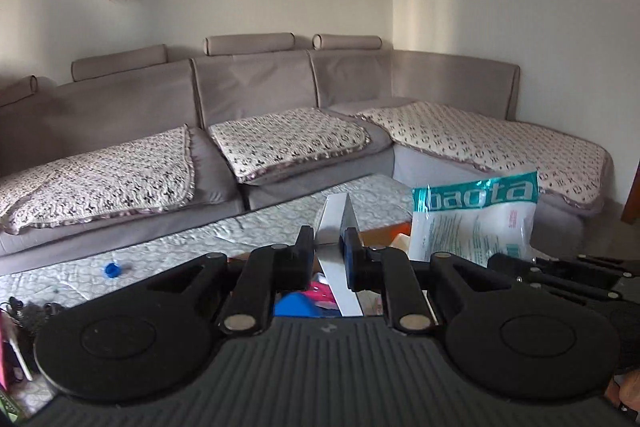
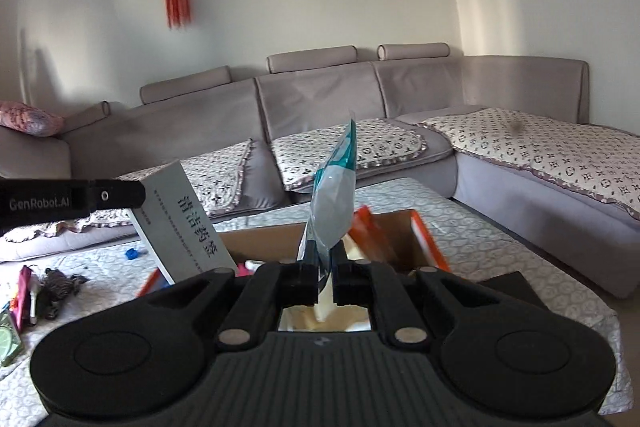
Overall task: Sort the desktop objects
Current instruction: 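Carry the packet and medicine box to the orange box and open both grippers, then move both grippers back toward the items on the bedspread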
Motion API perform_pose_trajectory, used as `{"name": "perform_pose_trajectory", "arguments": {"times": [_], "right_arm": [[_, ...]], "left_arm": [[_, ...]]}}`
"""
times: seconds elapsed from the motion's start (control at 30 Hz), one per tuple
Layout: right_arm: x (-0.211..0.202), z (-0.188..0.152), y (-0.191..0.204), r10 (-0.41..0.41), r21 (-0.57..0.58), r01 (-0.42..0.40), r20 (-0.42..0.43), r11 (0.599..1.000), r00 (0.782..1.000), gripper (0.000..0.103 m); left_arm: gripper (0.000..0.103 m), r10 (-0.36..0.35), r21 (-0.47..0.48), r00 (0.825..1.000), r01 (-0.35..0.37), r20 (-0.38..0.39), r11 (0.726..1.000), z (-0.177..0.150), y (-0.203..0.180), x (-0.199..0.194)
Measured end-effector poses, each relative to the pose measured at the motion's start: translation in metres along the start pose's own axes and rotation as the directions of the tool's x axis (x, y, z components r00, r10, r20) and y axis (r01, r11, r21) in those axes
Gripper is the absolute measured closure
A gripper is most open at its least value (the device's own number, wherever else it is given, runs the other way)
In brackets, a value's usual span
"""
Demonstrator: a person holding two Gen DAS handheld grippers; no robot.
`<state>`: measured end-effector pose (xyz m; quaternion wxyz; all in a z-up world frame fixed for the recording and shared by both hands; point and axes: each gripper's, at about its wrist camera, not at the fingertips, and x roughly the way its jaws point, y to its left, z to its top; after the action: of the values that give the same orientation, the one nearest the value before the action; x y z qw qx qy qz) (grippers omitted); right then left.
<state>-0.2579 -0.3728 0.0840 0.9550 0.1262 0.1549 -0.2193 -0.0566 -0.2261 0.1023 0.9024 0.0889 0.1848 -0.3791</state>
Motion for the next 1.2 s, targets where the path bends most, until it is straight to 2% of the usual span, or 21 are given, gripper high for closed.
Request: {"name": "perform_pose_trajectory", "arguments": {"times": [0.07, 0.27, 0.33, 0.37, 0.4, 0.43, 0.47, 0.5, 0.53, 0.57, 0.7, 0.73, 0.87, 0.93, 1.0, 1.07, 1.1, 1.2], "right_arm": [[0.005, 0.0, -0.005, 0.039, 0.005, -0.039, -0.015, 0.999, 0.999, 0.097], [0.017, -0.005, 0.007, 0.069, -0.029, -0.071, -0.062, 0.997, 0.996, 0.097], [0.016, -0.008, 0.01, 0.069, -0.036, -0.072, -0.06, 0.997, 0.996, 0.091], [0.015, -0.009, 0.011, 0.071, -0.035, -0.073, -0.054, 0.997, 0.996, 0.083], [0.013, -0.006, 0.011, 0.073, -0.03, -0.075, -0.043, 0.997, 0.996, 0.067], [0.01, -0.005, 0.01, 0.071, -0.024, -0.072, -0.026, 0.997, 0.997, 0.058], [0.007, -0.004, 0.009, 0.065, -0.02, -0.065, -0.008, 0.998, 0.998, 0.046], [0.004, -0.003, 0.008, 0.058, -0.021, -0.058, 0.005, 0.998, 0.998, 0.041], [0.002, -0.001, 0.007, 0.053, -0.021, -0.053, 0.014, 0.998, 0.998, 0.041], [-0.001, 0.0, 0.005, 0.053, -0.017, -0.052, 0.023, 0.998, 0.998, 0.04], [-0.01, 0.005, -0.003, 0.018, 0.008, -0.019, 0.086, 1.0, 0.996, 0.023], [-0.011, 0.005, -0.004, 0.02, 0.015, -0.022, 0.093, 1.0, 0.995, 0.023], [-0.016, 0.004, 0.0, 0.029, 0.012, -0.03, 0.084, 0.999, 0.996, 0.021], [-0.016, 0.004, 0.006, 0.036, 0.013, -0.037, 0.08, 0.999, 0.996, 0.017], [-0.017, 0.003, 0.012, 0.048, 0.017, -0.049, 0.079, 0.999, 0.996, 0.009], [-0.017, 0.004, 0.021, 0.067, 0.02, -0.069, 0.068, 0.997, 0.995, 0.008], [-0.016, 0.004, 0.025, 0.078, 0.024, -0.079, 0.058, 0.997, 0.995, 0.0], [-0.015, 0.006, 0.042, 0.107, 0.018, -0.107, 0.028, 0.994, 0.994, 0.0]], "left_arm": [[0.086, -0.008, 0.007, 1.0, 0.008, -0.002, 1.0, 0.0, -0.007, -0.001], [0.085, -0.006, 0.05, 1.0, 0.007, -0.014, 0.999, -0.005, -0.021, -0.003], [0.082, 0.0, 0.064, 1.0, 0.001, -0.018, 0.998, -0.008, -0.024, -0.007], [0.068, 0.002, 0.068, 1.0, 0.0, -0.019, 0.998, -0.009, -0.025, -0.01], [0.058, 0.01, 0.069, 1.0, -0.01, -0.01, 0.998, -0.009, -0.025, -0.013], [0.034, 0.022, 0.069, 1.0, -0.023, 0.007, 0.997, -0.009, -0.025, -0.016], [0.013, 0.034, 0.069, 0.999, -0.037, 0.035, 0.997, -0.01, -0.026, -0.022], [0.008, 0.037, 0.07, 0.998, -0.041, 0.058, 0.997, -0.009, -0.026, -0.026], [0.006, 0.041, 0.074, 0.997, -0.046, 0.073, 0.996, -0.009, -0.026, -0.029], [0.006, 0.044, 0.081, 0.996, -0.05, 0.079, 0.995, -0.008, -0.027, -0.03], [0.005, 0.06, 0.084, 0.994, -0.067, 0.088, 0.994, -0.006, -0.027, -0.033], [0.005, 0.062, 0.08, 0.994, -0.069, 0.088, 0.994, -0.006, -0.026, -0.034], [0.005, 0.074, 0.065, 0.994, -0.079, 0.079, 0.995, -0.007, -0.021, -0.038], [0.005, 0.088, 0.057, 0.993, -0.093, 0.074, 0.994, -0.009, -0.017, -0.039], [0.004, 0.104, 0.044, 0.992, -0.107, 0.066, 0.993, -0.01, -0.012, -0.042], [0.0, 0.119, 0.023, 0.991, -0.12, 0.058, 0.992, -0.011, -0.006, -0.046], [0.0, 0.128, 0.014, 0.99, -0.129, 0.057, 0.992, -0.012, -0.002, -0.048], [0.0, 0.156, -0.007, 0.986, -0.156, 0.055, 0.988, -0.016, 0.01, -0.056]]}}
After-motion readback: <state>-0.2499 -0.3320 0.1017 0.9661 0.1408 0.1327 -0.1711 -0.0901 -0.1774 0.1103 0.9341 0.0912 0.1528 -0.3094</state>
